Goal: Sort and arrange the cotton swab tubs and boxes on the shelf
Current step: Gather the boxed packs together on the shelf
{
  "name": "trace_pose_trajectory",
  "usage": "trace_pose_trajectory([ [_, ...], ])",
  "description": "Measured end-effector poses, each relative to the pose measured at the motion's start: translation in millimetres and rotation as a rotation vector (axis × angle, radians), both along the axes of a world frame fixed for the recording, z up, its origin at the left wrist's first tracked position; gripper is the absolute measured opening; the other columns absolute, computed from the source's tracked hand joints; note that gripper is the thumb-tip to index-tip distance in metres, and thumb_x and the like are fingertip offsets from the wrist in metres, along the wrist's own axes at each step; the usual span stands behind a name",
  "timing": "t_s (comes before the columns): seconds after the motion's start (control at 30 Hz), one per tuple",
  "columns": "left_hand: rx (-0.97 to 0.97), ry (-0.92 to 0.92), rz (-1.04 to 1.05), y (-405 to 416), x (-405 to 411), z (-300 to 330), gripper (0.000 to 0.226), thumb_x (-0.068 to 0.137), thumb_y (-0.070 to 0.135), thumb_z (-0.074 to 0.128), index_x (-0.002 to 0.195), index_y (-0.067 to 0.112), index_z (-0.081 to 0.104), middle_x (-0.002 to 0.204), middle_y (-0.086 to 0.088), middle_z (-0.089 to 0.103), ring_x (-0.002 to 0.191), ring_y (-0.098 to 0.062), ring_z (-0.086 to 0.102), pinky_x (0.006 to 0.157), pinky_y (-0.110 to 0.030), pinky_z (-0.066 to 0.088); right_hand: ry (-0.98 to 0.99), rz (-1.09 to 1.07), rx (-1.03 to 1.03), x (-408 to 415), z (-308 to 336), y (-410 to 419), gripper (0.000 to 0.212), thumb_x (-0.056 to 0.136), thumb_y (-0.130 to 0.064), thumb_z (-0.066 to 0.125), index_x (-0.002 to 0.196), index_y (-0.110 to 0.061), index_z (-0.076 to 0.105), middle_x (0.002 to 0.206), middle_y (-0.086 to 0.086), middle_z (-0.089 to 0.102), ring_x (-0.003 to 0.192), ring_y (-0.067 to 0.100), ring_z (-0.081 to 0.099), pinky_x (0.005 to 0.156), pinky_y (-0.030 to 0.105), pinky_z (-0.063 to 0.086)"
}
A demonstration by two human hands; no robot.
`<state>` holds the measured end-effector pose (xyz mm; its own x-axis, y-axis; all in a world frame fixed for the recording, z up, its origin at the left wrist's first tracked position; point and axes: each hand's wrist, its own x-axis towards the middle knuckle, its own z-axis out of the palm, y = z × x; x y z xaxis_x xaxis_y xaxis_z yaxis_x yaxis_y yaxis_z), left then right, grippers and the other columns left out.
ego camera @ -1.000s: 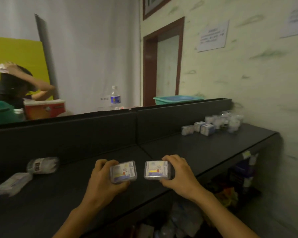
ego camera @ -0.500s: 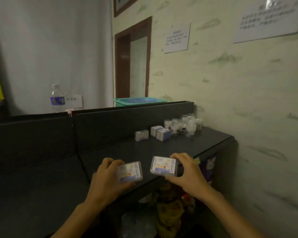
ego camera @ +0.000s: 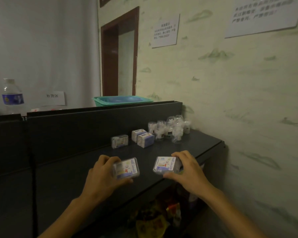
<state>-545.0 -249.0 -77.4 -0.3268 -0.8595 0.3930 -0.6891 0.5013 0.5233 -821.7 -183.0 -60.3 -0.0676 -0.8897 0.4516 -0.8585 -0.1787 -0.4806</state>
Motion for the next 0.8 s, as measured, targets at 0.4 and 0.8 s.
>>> trace_pose_trajectory([
  [0.4,0.076,0.028,0.186,-91.0,8.1,-0.5,0.075,0.064,0.054,0.076,0.127,0.03,0.042,0.125,0.006,0.037,0.104,-0.005,0.04,0.096,-0.034,0.045,0.245,0.192,0.063,16.1,-8.8,-151.4,0.062,0.077,-0.047,0.071,0.13,-0.027,0.046,0.123,-0.009,0.044,0.109,0.01,0.043,0.092,0.031,0.041],
  [0.8,0.073,-0.041,0.37,-125.4,30.8,-3.9,0.076,0.065,0.055,0.075,0.128,0.033,0.041,0.126,0.007,0.037,0.109,-0.009,0.043,0.097,-0.036,0.044,0.411,0.335,0.02,56.1,-18.9,-247.7,0.062,0.081,-0.039,0.07,0.134,-0.023,0.043,0.132,-0.004,0.041,0.122,0.015,0.039,0.102,0.033,0.037],
])
